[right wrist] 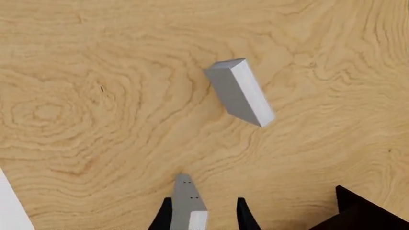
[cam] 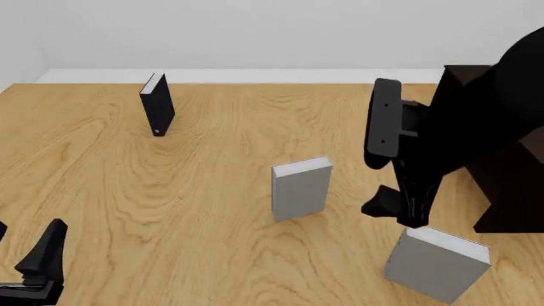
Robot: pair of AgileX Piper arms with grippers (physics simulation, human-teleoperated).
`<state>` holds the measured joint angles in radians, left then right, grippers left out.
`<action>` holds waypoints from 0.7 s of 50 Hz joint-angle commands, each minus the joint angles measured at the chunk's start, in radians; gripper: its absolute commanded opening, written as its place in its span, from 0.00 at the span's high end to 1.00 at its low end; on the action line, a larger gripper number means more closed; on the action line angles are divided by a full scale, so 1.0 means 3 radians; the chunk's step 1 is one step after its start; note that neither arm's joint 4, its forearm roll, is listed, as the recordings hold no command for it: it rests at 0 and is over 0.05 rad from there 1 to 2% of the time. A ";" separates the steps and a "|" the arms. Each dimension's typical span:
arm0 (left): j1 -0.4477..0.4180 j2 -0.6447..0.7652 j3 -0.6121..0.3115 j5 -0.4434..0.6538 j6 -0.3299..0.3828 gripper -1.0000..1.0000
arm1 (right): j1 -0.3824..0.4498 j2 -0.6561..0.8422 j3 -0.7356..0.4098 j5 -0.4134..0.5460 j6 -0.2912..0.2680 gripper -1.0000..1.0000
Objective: Pick up the book on the right and place it on the cabinet shelf.
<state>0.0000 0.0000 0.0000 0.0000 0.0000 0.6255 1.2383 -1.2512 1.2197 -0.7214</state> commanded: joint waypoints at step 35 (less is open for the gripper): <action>0.0000 0.0000 0.0000 0.0000 0.0000 0.00 | -0.0141 0.0061 0.0324 -0.0169 0.0128 0.00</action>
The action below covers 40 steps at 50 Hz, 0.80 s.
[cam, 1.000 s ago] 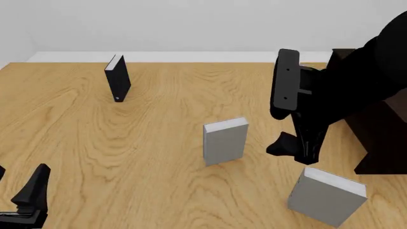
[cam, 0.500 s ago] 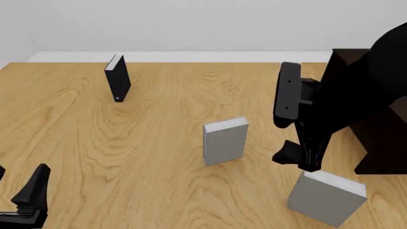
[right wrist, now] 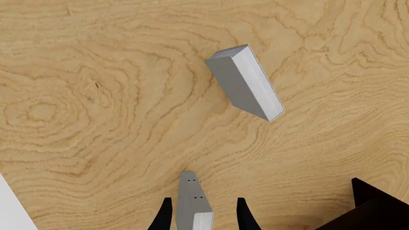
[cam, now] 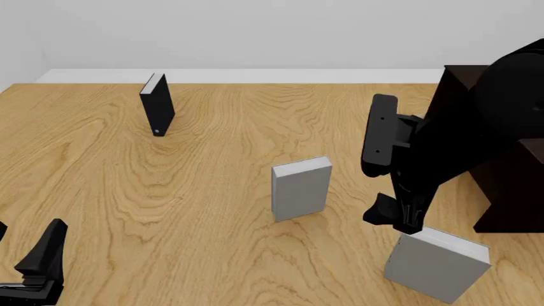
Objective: Pick up the book on the right and place it on the cabinet shelf.
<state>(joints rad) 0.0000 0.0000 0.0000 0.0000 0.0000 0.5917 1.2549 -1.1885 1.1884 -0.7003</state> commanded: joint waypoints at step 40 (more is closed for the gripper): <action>0.0000 0.0000 0.0000 0.0000 0.0000 0.00 | -0.0319 0.0072 0.0728 -0.0547 0.0062 0.00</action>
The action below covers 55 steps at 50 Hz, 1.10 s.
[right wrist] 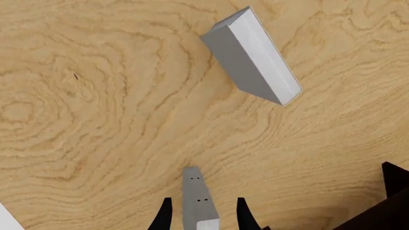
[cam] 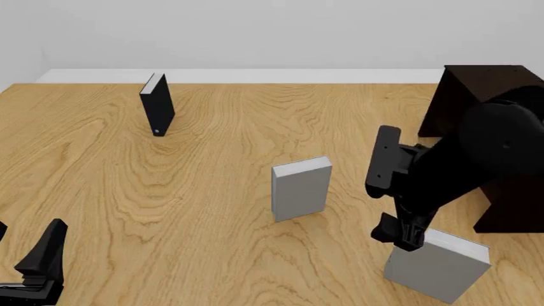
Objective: Pick up the book on the right and place it on the cabinet shelf.
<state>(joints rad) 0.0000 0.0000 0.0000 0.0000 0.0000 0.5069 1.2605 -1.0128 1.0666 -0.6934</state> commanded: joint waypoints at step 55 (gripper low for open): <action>0.0000 0.0000 0.0000 0.0000 0.0000 0.00 | -0.0455 0.0078 0.0617 -0.0465 -0.0096 0.00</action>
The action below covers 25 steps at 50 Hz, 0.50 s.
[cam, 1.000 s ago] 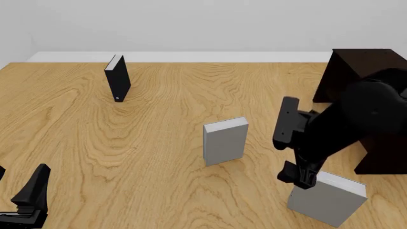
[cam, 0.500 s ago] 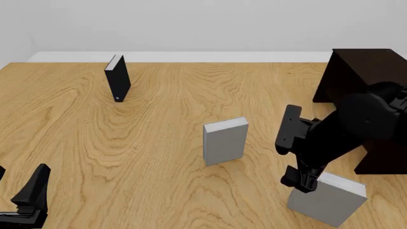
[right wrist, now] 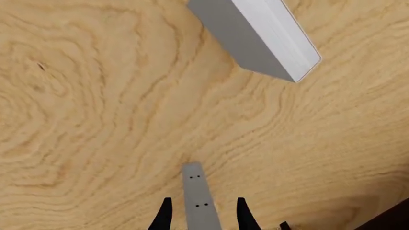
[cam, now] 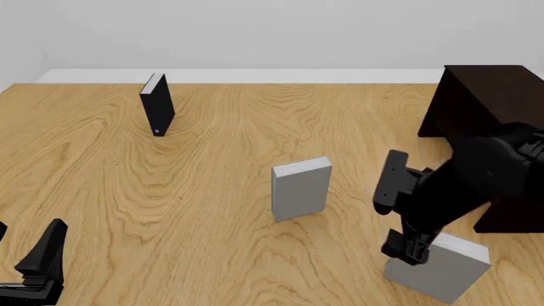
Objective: Pick up the book on the right and place it on the cabinet shelf.
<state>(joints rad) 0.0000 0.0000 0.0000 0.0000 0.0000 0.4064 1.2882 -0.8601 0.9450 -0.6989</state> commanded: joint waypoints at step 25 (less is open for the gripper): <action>0.0000 0.0000 0.0000 0.0000 0.0000 0.00 | -0.0318 -0.0029 0.0288 -0.0179 -0.0073 0.00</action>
<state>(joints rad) 0.0000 0.0000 0.0000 0.0000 0.0000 0.3195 1.2785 -0.7948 0.9068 -0.7286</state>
